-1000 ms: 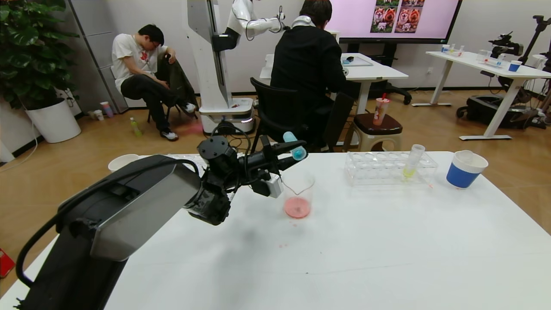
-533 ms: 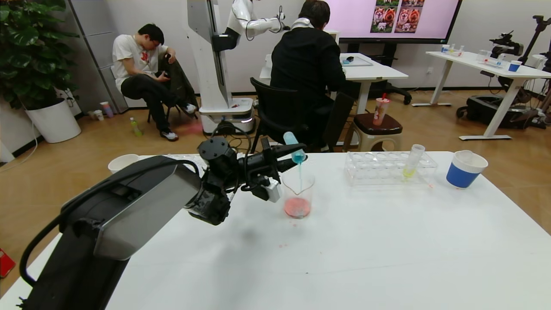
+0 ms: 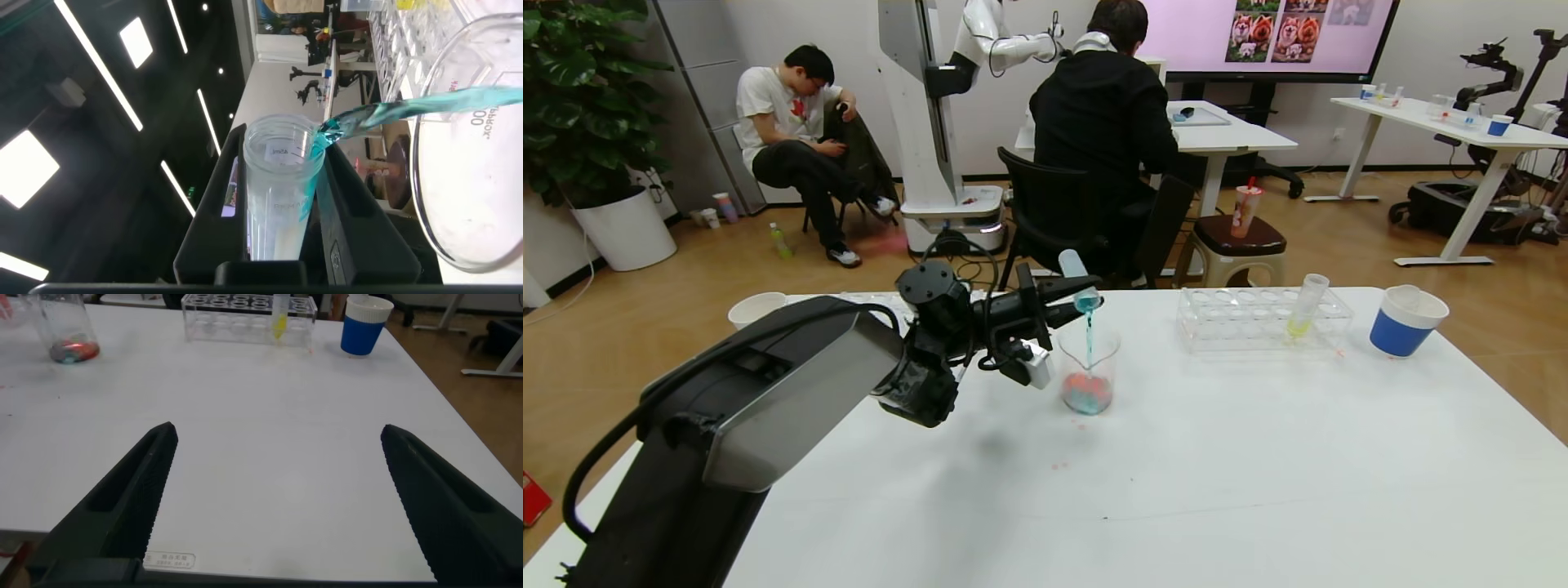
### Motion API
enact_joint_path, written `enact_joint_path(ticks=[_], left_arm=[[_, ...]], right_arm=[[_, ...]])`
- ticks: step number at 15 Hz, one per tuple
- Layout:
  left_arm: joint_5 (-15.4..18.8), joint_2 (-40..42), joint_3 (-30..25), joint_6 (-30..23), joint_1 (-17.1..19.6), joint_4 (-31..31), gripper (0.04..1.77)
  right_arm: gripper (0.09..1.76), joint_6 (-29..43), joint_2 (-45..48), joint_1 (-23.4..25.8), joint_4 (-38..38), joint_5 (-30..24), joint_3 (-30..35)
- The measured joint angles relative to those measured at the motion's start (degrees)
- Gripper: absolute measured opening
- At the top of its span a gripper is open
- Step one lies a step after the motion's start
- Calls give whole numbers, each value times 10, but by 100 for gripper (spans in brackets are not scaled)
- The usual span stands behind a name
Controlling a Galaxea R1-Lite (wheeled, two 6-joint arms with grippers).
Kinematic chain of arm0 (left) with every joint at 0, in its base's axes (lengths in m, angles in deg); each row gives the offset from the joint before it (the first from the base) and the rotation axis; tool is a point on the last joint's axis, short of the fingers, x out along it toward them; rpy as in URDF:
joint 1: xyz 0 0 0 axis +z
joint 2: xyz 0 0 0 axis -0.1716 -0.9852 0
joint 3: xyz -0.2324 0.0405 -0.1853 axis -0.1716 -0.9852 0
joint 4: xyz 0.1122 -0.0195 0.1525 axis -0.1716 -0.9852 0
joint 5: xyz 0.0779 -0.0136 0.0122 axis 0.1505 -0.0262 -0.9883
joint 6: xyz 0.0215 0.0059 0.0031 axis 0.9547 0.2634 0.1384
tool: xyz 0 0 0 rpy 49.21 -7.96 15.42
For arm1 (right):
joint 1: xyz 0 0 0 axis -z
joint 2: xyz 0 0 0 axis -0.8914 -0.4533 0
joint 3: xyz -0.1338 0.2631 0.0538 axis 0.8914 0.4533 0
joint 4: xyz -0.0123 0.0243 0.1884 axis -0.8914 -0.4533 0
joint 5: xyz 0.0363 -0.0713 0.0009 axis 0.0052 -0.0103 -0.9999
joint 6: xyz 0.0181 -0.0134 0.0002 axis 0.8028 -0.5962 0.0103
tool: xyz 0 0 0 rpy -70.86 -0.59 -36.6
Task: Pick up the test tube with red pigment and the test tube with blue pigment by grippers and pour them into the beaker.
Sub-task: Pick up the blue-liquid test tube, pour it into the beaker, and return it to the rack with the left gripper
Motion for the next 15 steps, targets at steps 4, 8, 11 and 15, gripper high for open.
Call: enact_joint_path(ticks=[4, 8, 11, 15], left_arm=[[8, -2, 9, 15, 1, 0, 51], [25, -6, 23, 37, 6, 0, 51], [31, -8, 30, 59, 9, 0, 51], [42, -10, 34, 72, 13, -6, 51]], right_arm=[[174, 0, 0, 0, 0, 0, 0], [174, 0, 0, 0, 0, 0, 0], [174, 0, 0, 0, 0, 0, 0], [174, 0, 0, 0, 0, 0, 0]])
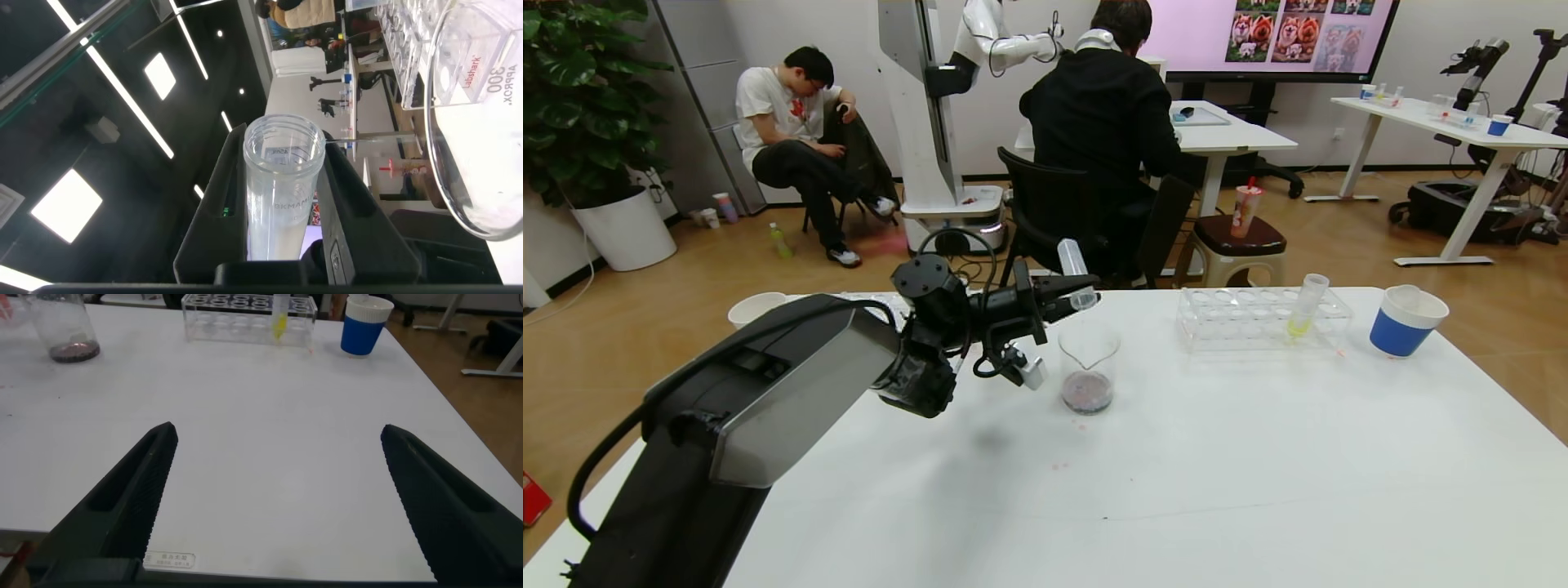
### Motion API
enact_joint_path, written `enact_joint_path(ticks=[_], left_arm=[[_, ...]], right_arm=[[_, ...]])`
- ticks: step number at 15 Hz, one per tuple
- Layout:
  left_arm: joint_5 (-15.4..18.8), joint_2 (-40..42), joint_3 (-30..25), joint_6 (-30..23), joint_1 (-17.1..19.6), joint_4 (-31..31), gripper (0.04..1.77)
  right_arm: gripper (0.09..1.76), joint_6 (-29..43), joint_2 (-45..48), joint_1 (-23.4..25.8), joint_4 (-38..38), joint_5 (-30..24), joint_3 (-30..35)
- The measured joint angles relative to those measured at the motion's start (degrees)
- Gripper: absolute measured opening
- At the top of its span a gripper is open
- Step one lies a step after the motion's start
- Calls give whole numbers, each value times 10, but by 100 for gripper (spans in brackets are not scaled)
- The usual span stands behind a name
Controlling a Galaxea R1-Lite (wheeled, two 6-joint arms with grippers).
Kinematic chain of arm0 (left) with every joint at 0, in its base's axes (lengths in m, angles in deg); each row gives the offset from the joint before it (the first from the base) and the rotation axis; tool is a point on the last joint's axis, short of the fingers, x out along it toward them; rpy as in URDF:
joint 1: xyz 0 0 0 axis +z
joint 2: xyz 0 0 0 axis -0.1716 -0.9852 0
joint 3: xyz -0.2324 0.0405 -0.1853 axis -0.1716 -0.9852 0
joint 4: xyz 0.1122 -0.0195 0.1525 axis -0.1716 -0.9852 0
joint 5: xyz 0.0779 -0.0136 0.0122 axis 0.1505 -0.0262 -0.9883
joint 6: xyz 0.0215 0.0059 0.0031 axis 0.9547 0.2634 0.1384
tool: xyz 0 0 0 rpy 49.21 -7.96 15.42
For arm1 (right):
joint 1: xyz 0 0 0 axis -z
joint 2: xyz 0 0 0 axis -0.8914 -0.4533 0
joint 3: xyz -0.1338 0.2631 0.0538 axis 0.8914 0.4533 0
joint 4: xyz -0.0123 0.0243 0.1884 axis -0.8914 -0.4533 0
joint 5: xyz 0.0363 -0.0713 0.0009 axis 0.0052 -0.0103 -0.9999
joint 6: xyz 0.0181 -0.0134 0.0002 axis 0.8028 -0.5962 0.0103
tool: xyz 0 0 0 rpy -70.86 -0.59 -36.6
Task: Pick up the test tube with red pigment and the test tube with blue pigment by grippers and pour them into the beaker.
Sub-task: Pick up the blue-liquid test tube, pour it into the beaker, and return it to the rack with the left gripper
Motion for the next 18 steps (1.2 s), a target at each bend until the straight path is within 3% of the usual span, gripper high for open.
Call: enact_joint_path(ticks=[7, 9, 13, 15, 18], left_arm=[[-15, 0, 1, -25, -1, 1, 51], [-66, 9, 2, -79, -1, 7, 51], [-241, 49, 2, -230, -19, 25, 51], [-370, 71, -2, -307, -37, 30, 51], [-598, 95, -4, -424, -63, 22, 51]], right_arm=[[174, 0, 0, 0, 0, 0, 0], [174, 0, 0, 0, 0, 0, 0], [174, 0, 0, 0, 0, 0, 0], [174, 0, 0, 0, 0, 0, 0], [174, 0, 0, 0, 0, 0, 0]])
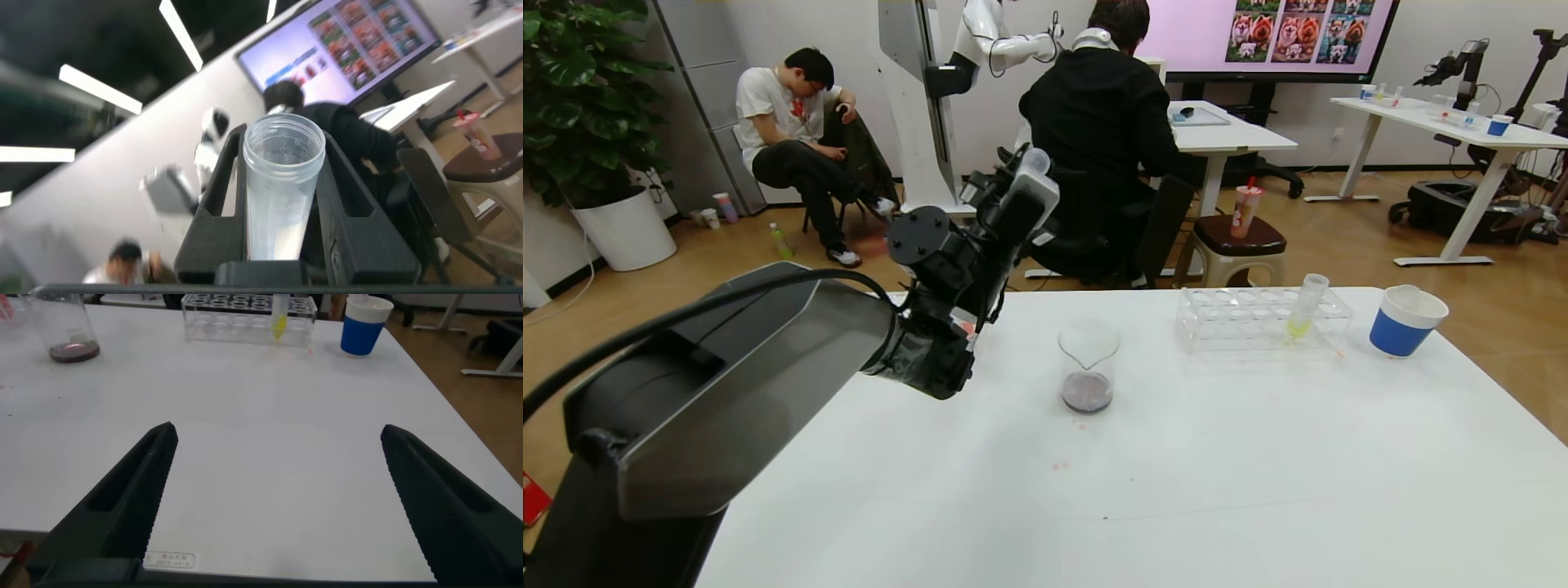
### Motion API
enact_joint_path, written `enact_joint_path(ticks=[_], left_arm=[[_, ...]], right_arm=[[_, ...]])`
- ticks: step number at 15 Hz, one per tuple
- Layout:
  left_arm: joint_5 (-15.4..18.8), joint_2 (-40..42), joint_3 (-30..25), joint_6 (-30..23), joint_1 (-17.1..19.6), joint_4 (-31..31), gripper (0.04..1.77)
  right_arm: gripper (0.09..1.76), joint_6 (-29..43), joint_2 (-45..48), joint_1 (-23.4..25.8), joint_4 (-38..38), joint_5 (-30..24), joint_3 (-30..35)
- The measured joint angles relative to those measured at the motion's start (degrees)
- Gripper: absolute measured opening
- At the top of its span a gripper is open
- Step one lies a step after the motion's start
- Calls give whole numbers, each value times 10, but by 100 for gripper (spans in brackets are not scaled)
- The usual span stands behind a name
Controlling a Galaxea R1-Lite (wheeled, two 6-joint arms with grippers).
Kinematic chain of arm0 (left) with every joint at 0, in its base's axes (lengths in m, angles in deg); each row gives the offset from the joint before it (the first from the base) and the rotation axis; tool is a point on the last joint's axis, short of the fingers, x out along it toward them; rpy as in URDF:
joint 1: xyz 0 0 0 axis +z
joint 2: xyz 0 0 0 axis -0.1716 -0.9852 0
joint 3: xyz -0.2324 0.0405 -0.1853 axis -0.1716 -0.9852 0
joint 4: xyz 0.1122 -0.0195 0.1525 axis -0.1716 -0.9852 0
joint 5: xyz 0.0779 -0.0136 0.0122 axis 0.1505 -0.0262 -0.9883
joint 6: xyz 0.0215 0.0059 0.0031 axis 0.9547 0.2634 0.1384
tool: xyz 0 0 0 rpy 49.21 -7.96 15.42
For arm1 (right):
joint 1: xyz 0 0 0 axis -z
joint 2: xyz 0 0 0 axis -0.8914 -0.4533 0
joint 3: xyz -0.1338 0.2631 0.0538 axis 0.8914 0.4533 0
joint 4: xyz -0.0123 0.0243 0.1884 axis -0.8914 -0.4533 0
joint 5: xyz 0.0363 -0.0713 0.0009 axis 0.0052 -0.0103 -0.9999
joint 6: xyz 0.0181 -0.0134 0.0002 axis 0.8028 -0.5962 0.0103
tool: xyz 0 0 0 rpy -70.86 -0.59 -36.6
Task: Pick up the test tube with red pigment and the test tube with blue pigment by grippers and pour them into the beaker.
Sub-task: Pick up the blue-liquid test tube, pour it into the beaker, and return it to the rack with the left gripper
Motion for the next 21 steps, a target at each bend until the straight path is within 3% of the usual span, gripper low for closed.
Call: enact_joint_path(ticks=[2, 4, 6, 8, 11, 14, 17, 21], left_arm=[[-129, 15, -1, -97, -10, -49, 51], [-213, 35, 1, -201, -13, -141, 51], [-264, 65, 4, -300, -13, -252, 51], [-281, 103, 5, -383, -10, -367, 51], [-281, 171, 1, -470, 6, -515, 51], [-255, 237, -15, -492, 64, -572, 51], [-181, 296, -72, -490, 157, -579, 51], [-53, 350, -156, -487, 306, -572, 51]], right_arm=[[174, 0, 0, 0, 0, 0, 0], [174, 0, 0, 0, 0, 0, 0], [174, 0, 0, 0, 0, 0, 0], [174, 0, 0, 0, 0, 0, 0], [174, 0, 0, 0, 0, 0, 0], [174, 0, 0, 0, 0, 0, 0], [174, 0, 0, 0, 0, 0, 0], [174, 0, 0, 0, 0, 0, 0]])
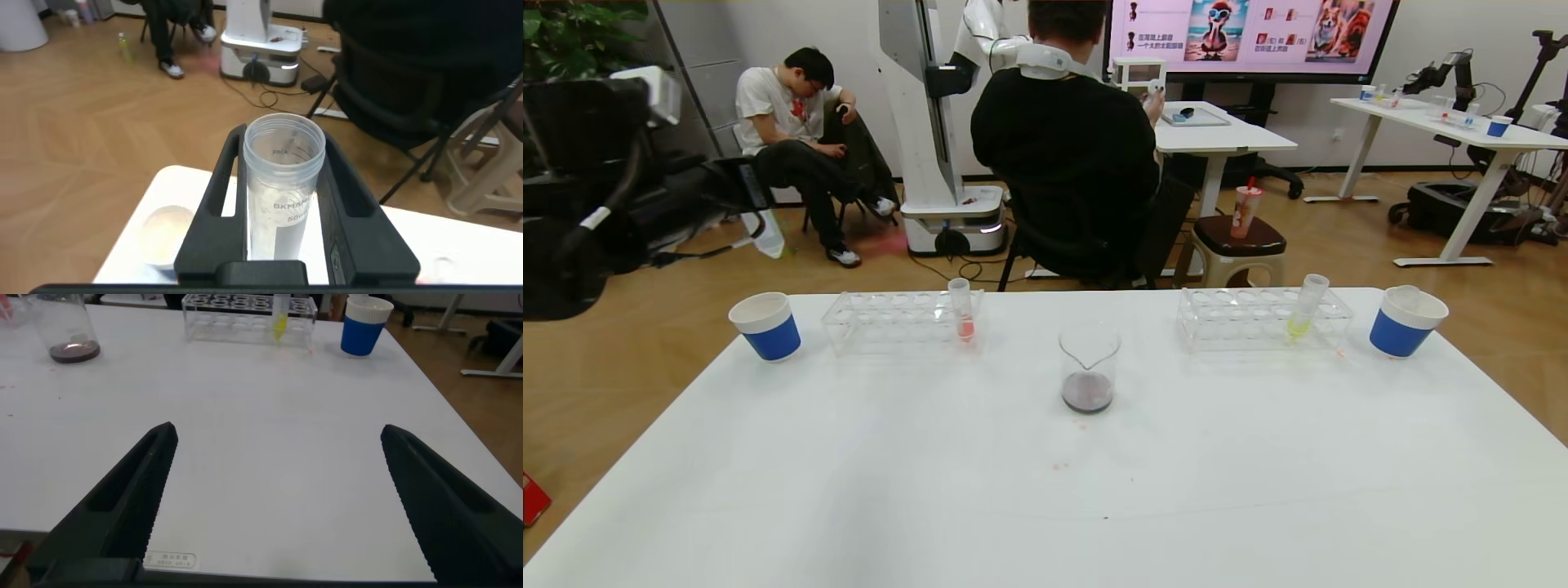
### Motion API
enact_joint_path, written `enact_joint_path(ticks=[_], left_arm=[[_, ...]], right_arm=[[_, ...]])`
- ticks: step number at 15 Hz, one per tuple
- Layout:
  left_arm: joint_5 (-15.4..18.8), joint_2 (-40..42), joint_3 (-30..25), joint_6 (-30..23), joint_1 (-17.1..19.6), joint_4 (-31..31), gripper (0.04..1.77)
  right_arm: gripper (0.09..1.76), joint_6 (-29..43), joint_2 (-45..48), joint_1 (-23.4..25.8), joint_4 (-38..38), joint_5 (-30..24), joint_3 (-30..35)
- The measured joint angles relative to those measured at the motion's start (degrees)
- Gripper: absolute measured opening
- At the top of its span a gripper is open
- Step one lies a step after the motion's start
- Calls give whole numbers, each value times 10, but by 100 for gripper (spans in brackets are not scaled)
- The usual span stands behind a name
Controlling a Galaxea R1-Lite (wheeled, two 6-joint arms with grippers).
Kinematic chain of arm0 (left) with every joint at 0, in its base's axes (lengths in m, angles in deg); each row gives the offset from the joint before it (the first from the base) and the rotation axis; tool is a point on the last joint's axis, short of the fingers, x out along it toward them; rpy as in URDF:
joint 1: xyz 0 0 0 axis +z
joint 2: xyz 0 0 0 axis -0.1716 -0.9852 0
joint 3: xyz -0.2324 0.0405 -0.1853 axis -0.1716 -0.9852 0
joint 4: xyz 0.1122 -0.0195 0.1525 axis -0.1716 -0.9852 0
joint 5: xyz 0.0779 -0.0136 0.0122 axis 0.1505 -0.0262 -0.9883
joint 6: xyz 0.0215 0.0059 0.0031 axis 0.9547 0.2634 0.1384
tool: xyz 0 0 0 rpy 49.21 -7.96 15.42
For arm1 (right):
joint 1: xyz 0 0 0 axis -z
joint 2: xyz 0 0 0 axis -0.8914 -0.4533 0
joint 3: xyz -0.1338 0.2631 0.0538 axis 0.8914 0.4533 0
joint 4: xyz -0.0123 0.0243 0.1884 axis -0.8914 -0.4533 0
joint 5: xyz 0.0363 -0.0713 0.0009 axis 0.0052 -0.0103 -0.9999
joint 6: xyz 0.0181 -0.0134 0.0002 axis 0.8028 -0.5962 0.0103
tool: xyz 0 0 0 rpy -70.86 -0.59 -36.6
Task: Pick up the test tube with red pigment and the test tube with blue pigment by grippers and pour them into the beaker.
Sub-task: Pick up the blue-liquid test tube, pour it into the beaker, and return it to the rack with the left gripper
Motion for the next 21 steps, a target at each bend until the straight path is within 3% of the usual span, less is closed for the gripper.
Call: enact_joint_path(ticks=[2, 6, 11, 16, 21], left_arm=[[41, 11, -35, -2, 57, 23, 51], [53, -11, -55, -3, 105, 68, 51], [52, -68, -37, 3, 116, 85, 51], [50, -146, -25, 3, 115, 174, 51], [44, -227, 18, 2, 119, 193, 51]], right_arm=[[174, 0, 0, 0, 0, 0, 0], [174, 0, 0, 0, 0, 0, 0], [174, 0, 0, 0, 0, 0, 0], [174, 0, 0, 0, 0, 0, 0], [174, 0, 0, 0, 0, 0, 0]])
